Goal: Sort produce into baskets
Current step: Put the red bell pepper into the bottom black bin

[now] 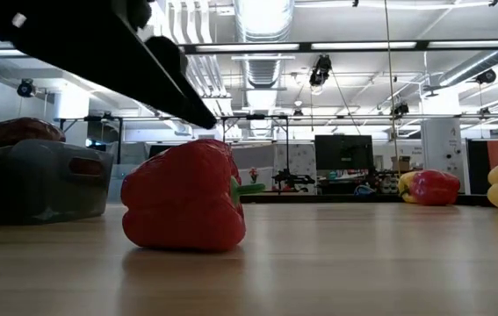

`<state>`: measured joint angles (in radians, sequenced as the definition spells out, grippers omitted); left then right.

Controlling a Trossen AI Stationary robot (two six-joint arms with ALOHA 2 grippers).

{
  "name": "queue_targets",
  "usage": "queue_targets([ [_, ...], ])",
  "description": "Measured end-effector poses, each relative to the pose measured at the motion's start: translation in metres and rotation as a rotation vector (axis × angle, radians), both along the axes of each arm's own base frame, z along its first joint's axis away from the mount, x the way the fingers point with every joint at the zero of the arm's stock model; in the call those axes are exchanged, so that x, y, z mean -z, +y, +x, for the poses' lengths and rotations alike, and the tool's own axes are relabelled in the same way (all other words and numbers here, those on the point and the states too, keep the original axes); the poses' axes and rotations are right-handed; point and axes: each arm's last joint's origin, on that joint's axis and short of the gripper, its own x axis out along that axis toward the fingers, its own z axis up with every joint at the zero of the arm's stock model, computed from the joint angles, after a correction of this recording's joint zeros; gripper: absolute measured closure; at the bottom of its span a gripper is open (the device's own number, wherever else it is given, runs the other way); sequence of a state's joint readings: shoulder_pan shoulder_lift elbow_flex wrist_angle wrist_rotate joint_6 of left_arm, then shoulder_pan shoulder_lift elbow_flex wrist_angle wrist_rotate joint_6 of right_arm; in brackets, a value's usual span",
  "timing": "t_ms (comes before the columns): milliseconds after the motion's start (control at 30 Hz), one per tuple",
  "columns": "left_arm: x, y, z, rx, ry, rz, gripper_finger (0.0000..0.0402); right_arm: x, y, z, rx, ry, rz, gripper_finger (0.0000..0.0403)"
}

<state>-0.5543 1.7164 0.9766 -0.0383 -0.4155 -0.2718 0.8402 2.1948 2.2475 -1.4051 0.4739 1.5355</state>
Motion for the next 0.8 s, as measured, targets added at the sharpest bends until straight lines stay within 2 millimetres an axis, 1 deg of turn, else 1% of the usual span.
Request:
queue_targets([
  [67,0.005,0.004,0.001,-0.004,0.004,-0.007,0.0013,0.0,0.001,-0.001,-0.001,0.007,0.009,0.0035],
  [133,0.011,0.003,0.002,0.006,0.013,0.001,0.0013,0.0,0.002,-0.001,0.003,0.005,0.012,0.0035],
  [267,0.024,-0.006,0.013,0.094,0.02,-0.054,0.0013,0.001,0.003,-0.002,0.029,0.0,0.025,0.0035],
  [400,0.046,-0.011,0.022,0.085,0.074,-0.031,0.0015,0.001,0.004,-0.004,0.051,-0.005,0.039,0.0035],
  [500,0.055,-0.015,0.03,0.054,0.082,-0.028,0.0027,0.001,0.004,-0.004,0.071,-0.01,0.049,0.0035],
  [633,0.064,-0.021,0.033,0.031,0.127,-0.05,0.0059,0.002,0.004,-0.003,0.077,-0.012,0.051,0.0035],
  [700,0.063,-0.025,0.031,0.027,0.146,-0.068,0.0086,0.002,0.004,-0.004,0.079,-0.011,0.047,0.0035],
  [800,0.059,-0.027,0.023,0.008,0.184,-0.065,0.0135,0.004,0.003,-0.003,0.077,-0.007,0.039,0.0035],
])
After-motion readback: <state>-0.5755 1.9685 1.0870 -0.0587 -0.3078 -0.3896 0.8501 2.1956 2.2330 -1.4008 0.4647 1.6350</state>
